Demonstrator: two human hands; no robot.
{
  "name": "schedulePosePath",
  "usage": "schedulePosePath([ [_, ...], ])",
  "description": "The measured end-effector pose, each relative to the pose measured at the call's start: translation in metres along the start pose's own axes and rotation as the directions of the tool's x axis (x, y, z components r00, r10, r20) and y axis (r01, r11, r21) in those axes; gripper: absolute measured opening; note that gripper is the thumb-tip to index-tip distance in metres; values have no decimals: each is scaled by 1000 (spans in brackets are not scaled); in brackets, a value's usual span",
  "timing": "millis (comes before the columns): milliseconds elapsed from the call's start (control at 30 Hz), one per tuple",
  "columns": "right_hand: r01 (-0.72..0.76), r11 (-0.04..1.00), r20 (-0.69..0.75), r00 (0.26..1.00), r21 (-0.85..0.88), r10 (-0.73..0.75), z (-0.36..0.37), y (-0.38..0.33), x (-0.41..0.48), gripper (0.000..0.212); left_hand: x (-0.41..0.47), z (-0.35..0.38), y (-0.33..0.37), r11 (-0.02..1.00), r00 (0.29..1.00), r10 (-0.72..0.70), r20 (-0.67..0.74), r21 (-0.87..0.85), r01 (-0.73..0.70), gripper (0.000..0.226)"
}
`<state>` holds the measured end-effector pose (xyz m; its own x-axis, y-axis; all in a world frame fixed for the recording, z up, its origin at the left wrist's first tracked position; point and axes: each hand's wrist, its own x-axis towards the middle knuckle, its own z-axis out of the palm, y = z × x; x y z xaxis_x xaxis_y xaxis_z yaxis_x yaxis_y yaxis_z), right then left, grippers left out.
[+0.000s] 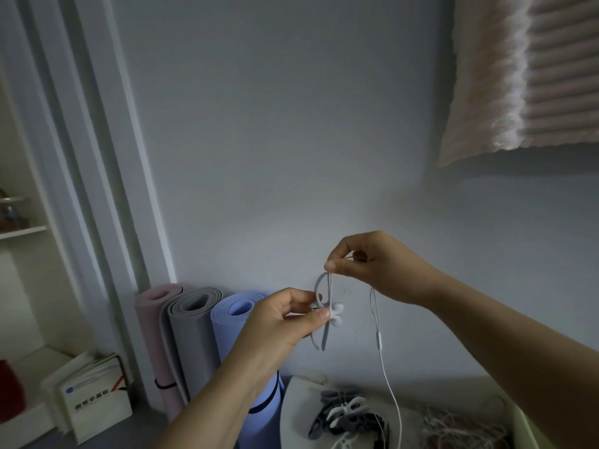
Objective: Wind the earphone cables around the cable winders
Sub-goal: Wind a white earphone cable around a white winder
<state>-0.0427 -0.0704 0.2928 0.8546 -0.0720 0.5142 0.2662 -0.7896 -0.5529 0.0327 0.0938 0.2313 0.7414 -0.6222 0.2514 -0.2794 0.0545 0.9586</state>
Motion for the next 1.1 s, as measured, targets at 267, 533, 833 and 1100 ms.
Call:
schedulePosePath([
  [267, -132, 949, 14, 991, 287, 134, 10, 8, -5, 25, -2, -3, 3, 999, 999, 19, 30, 48, -20, 15],
  [533, -208, 918, 93, 978, 338, 187, 21, 20, -10, 26, -5, -6, 15, 989, 985, 21, 172, -149, 4, 35],
  [833, -79, 988, -96, 991, 134, 93, 5, -4, -9, 24, -3, -9, 11, 1000, 998, -15, 54, -21, 16, 16],
  [1100, -1, 995, -110, 994, -101, -10, -2, -11, -3, 21, -2, -10, 10, 990, 1000, 13, 19, 137, -15, 22],
])
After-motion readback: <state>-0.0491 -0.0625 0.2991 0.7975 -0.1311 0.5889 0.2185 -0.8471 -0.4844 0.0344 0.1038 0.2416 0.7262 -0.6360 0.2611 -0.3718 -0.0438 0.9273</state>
